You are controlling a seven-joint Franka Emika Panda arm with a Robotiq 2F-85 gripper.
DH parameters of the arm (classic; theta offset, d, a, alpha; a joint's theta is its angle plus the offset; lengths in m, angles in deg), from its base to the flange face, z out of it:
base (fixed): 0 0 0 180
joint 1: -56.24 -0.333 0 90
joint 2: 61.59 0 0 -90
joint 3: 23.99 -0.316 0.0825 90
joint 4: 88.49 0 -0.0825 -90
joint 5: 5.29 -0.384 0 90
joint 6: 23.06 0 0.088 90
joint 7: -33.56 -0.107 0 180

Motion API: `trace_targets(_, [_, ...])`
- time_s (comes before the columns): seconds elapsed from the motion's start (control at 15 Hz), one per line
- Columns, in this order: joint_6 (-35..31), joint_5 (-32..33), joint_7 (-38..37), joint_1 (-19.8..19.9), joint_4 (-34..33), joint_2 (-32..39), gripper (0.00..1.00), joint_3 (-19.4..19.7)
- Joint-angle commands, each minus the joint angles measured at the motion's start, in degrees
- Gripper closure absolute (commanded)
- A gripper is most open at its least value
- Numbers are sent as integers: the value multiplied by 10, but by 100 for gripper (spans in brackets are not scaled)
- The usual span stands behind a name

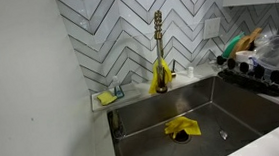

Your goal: Pick up the brown lid from the silver cup and put it on the kitchen counter, pick up the green measuring spoon and put it in the silver cup

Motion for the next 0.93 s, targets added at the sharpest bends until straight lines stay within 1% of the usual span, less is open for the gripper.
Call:
trace_targets(0.0, [57,-12,105,23,-18,-26,0,51])
trace_targets(0.07, [71,-2,145,30,-27,-25,0,66])
trace_targets(0.13, [57,18,165,42,-30,-24,0,75])
trace_targets(0.27, [34,-3,234,50,-33,-17,0,106])
trace_targets(0.33, [46,4,186,48,-35,-18,0,84])
trace_targets(0.47, [45,4,197,54,-35,-18,0,93])
trace_targets(0.67, [45,4,193,51,-35,-17,0,83])
trace_targets(0.73, [39,-4,203,54,-36,-12,0,91])
trace_targets(0.87, [54,-48,249,55,-40,-2,0,123])
